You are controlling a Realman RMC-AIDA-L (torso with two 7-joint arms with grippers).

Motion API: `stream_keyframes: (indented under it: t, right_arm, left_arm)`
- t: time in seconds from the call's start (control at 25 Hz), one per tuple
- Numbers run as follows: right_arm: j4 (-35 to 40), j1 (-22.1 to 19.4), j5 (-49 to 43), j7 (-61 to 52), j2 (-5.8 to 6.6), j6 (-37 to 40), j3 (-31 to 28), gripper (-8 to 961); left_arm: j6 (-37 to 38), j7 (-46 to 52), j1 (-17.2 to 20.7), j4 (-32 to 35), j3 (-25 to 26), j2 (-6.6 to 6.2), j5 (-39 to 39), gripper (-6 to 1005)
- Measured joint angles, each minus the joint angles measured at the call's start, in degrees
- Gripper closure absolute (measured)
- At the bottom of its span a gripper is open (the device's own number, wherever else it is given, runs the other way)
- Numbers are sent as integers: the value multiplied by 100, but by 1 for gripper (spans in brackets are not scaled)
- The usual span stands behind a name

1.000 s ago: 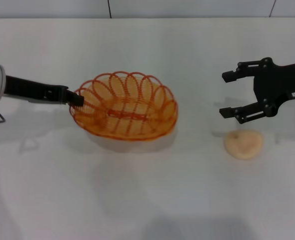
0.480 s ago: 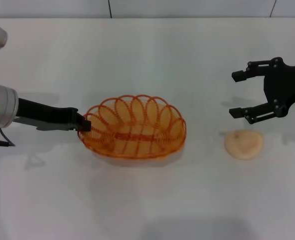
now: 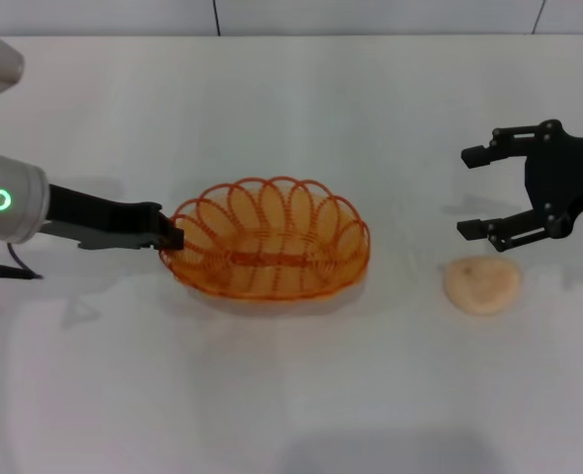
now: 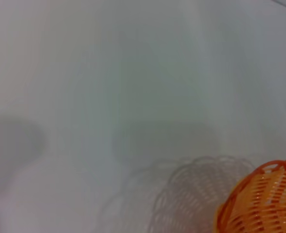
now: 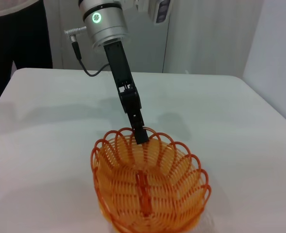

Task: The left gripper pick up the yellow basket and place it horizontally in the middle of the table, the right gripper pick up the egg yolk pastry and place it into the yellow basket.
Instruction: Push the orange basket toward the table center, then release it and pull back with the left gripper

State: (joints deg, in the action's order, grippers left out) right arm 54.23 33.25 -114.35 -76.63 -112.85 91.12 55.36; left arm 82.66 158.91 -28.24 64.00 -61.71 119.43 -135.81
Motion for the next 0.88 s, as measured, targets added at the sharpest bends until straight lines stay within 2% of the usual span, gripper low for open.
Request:
stream_keyframes:
  t: [0.32,0.52,0.72,0.88]
  right_arm:
    - [-2,-39,0,57,0,-4,13,111]
    - [-9,-68,1,109,-21,-3,8,112]
    - [-21,-73,1,118,-32,-21,5,112]
    - [-48,-73,3,82,-14,-8,-8,112]
  left_arm:
    - [-128,362,-19,6,-249,-8,-37,932]
    - [-51,450,-32,8,-260,-26,66,799]
    - [90,460,-34,27,-241,-31,71,603]
    - [339,461,-15,278,-115,-95,22,502]
